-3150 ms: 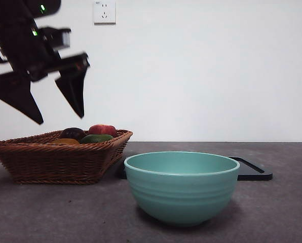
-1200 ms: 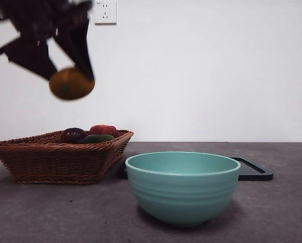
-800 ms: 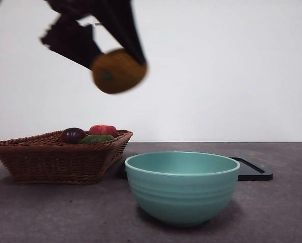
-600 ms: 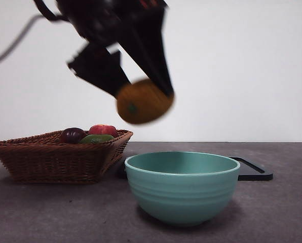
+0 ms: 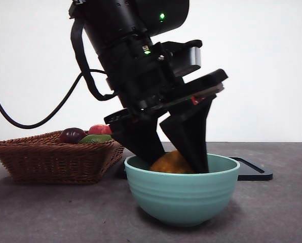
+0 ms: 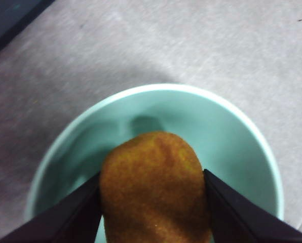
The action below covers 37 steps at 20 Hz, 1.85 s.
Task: Pick up the wifruite, put it on the bowl, pick up the plate, put it on desk
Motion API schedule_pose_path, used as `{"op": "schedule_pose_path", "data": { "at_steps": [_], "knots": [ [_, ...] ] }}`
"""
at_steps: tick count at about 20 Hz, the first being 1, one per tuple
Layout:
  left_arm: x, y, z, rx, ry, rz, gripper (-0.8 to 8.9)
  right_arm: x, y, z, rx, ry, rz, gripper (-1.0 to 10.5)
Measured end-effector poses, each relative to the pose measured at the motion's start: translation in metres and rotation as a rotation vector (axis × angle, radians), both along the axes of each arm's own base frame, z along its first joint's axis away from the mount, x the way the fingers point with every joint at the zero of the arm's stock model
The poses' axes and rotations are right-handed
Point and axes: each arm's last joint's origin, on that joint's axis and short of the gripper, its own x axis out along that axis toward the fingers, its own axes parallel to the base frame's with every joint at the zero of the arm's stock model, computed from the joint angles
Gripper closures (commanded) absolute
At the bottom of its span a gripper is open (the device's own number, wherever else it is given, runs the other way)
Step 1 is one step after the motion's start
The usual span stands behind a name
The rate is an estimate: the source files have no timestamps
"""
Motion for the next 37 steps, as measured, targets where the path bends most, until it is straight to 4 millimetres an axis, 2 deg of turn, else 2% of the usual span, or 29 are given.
{"op": "schedule_pose_path", "data": {
  "at_steps": [4, 7, 10, 16, 18, 21, 25, 29, 34, 37],
  "knots": [
    [-0.001, -0.001, -0.001, 0.006, -0.011, 0.001, 5.84, 0.000, 0.000, 0.000, 0.000, 0.000, 0.000, 5.9],
    [-0.002, -0.002, -0.001, 0.012, -0.006, -0.002, 4.88, 0.000, 0.000, 0.000, 0.000, 0.000, 0.000, 5.9],
    [-0.004, -0.002, -0.002, 0.018, -0.002, -0.008, 4.58, 0.000, 0.000, 0.000, 0.000, 0.000, 0.000, 5.9],
    [-0.005, -0.003, -0.001, 0.024, 0.003, -0.012, 4.62, 0.000, 0.000, 0.000, 0.000, 0.000, 0.000, 5.9],
    [-0.005, -0.003, 0.008, 0.004, -0.012, -0.012, 4.62, 0.000, 0.000, 0.000, 0.000, 0.000, 0.000, 5.9],
    [-0.007, 0.005, 0.050, -0.106, -0.090, -0.001, 4.62, 0.000, 0.000, 0.000, 0.000, 0.000, 0.000, 5.9],
    [-0.007, 0.042, 0.114, -0.269, -0.214, 0.075, 4.68, 0.000, 0.000, 0.000, 0.000, 0.000, 0.000, 5.9],
    [-0.011, 0.100, 0.153, -0.314, -0.280, 0.205, 4.70, 0.000, 0.000, 0.000, 0.000, 0.000, 0.000, 5.9],
    [-0.028, 0.161, 0.177, -0.333, -0.307, 0.329, 4.70, 0.000, 0.000, 0.000, 0.000, 0.000, 0.000, 5.9],
    [-0.045, 0.180, 0.165, -0.359, -0.244, 0.303, 4.70, 0.000, 0.000, 0.000, 0.000, 0.000, 0.000, 5.9]
  ]
}}
